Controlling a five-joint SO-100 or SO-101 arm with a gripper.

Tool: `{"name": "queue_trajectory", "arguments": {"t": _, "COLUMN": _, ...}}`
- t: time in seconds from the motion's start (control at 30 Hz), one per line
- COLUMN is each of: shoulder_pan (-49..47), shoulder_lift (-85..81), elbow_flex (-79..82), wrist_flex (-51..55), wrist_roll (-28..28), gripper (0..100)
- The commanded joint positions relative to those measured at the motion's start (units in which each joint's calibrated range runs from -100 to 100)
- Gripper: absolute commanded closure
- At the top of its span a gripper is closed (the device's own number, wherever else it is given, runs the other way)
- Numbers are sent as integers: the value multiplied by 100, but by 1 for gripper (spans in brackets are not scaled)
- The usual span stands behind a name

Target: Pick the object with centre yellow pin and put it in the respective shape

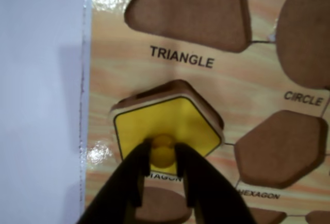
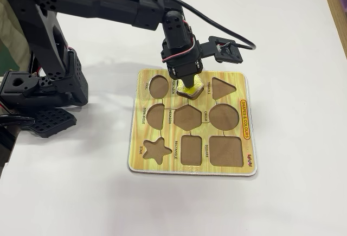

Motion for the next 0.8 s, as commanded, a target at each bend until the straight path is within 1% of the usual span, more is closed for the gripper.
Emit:
{"name": "queue_trajectory", "arguments": {"t": 0.0, "shoulder_pan": 49, "shoulder_lift": -65, "elbow_flex": -315, "wrist_flex": -73, "wrist_roll": 1, "gripper": 94}}
{"name": "queue_trajectory", "arguments": {"t": 0.77, "shoulder_pan": 196, "shoulder_lift": -40, "elbow_flex": -306, "wrist_flex": -73, "wrist_roll": 1, "gripper": 94}}
